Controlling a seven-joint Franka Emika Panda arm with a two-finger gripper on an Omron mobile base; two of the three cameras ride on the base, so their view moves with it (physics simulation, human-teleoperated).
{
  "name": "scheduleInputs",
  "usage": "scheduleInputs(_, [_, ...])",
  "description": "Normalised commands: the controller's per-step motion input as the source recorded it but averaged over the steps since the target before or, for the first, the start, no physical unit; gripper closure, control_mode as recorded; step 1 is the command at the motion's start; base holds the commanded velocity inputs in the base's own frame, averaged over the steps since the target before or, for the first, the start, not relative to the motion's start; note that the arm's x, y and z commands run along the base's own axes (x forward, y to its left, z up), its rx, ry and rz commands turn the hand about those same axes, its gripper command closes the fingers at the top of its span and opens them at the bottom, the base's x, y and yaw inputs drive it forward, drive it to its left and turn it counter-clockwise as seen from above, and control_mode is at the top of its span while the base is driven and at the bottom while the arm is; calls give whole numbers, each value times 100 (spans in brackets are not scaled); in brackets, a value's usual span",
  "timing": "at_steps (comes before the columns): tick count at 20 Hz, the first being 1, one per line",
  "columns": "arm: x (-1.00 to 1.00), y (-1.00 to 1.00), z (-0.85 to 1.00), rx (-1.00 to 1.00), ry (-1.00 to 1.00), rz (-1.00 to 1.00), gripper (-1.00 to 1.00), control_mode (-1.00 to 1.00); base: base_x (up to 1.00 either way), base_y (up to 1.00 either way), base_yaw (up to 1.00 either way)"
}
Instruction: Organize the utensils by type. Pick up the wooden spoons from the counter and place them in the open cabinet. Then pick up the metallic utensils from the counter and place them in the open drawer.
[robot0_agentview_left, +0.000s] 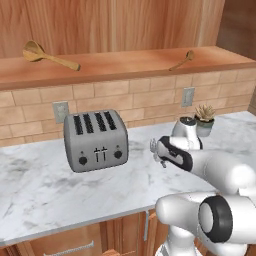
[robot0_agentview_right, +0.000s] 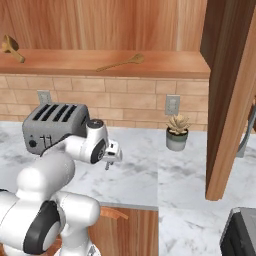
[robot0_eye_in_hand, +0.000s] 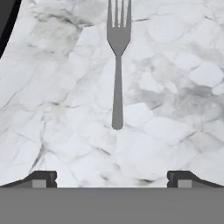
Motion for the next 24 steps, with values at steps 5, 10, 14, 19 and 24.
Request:
scheduleInputs(5, [39,0,-41,0,0,3,-100,-100,0,0,0])
scheduleInputs(10, [32,0,-31,0,1,1,-100,-100,0,0,0])
scheduleInputs(14, [28,0,-19,0,1,0,-100,-100,0,0,0])
scheduleInputs(19, [23,0,-7,0,3,0,-100,-100,0,0,0])
scheduleInputs(24, [18,0,-11,0,0,0,-100,-100,0,0,0])
